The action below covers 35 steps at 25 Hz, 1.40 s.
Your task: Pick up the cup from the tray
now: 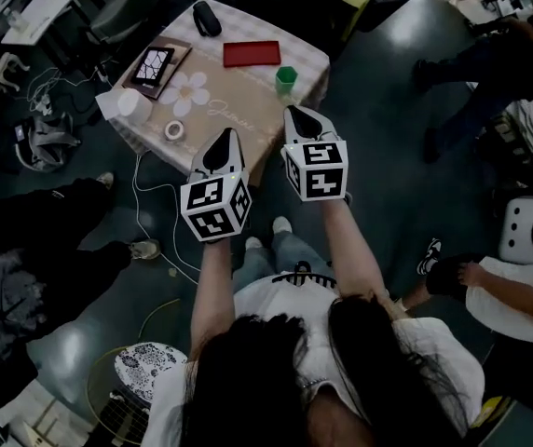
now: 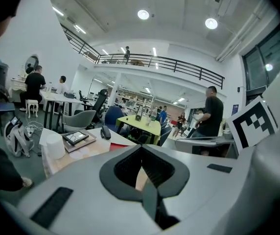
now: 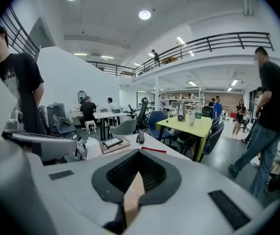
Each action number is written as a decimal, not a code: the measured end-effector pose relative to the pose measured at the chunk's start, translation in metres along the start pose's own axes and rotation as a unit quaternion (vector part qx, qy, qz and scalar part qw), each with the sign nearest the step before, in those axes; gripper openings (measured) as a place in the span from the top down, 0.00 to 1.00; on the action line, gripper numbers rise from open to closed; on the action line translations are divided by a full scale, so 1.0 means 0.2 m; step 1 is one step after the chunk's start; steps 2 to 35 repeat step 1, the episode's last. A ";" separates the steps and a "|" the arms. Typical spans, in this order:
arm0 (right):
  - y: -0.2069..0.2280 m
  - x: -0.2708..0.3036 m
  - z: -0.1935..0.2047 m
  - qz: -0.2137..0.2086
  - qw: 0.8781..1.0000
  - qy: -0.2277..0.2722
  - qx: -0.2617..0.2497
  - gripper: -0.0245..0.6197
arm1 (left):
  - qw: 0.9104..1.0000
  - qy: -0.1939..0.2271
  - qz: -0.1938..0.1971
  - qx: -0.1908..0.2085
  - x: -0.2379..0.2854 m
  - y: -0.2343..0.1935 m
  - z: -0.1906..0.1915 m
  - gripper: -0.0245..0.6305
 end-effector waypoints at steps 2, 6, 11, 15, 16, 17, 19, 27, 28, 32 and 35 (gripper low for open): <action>-0.01 -0.02 0.00 -0.001 1.000 -0.001 -0.001 0.95 | 1.000 0.000 0.001 0.002 -0.01 0.01 0.00 0.96; -0.01 -0.02 0.00 -0.001 1.000 -0.001 -0.001 0.95 | 1.000 0.000 0.001 0.002 -0.01 0.01 0.00 0.96; -0.01 -0.02 0.00 -0.001 1.000 -0.001 -0.001 0.95 | 1.000 0.000 0.001 0.002 -0.01 0.01 0.00 0.96; -0.01 -0.02 0.00 -0.001 1.000 -0.001 -0.001 0.95 | 1.000 0.000 0.001 0.002 -0.01 0.01 0.00 0.96; -0.01 -0.02 0.00 -0.001 1.000 -0.001 -0.001 0.95 | 1.000 0.000 0.001 0.002 -0.01 0.01 0.00 0.96; -0.01 -0.02 0.00 -0.001 1.000 -0.001 -0.001 0.95 | 1.000 0.000 0.001 0.002 -0.01 0.01 0.00 0.96; -0.01 -0.02 0.00 -0.001 1.000 -0.001 -0.001 0.95 | 1.000 0.000 0.001 0.002 -0.01 0.01 0.00 0.96; -0.01 -0.02 0.00 -0.001 1.000 -0.001 -0.001 0.95 | 1.000 0.000 0.001 0.002 -0.01 0.01 0.00 0.96; -0.01 -0.02 0.00 -0.001 1.000 -0.001 -0.001 0.95 | 1.000 0.000 0.001 0.002 -0.01 0.01 0.00 0.96; -0.01 -0.02 0.00 -0.001 1.000 -0.001 -0.001 0.95 | 1.000 0.000 0.001 0.002 -0.01 0.01 0.00 0.96; -0.01 -0.02 0.00 -0.001 1.000 -0.001 -0.001 0.95 | 1.000 0.000 0.001 0.002 -0.01 0.01 0.00 0.96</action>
Point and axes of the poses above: the fingertips, and each gripper's own axes: x forward along the fingers, y to its right, z out of its underside, the point moved 6 cm from there along -x, backward along the fingers, and after that the axes turned 7 degrees about y, right-handed, at the moved point
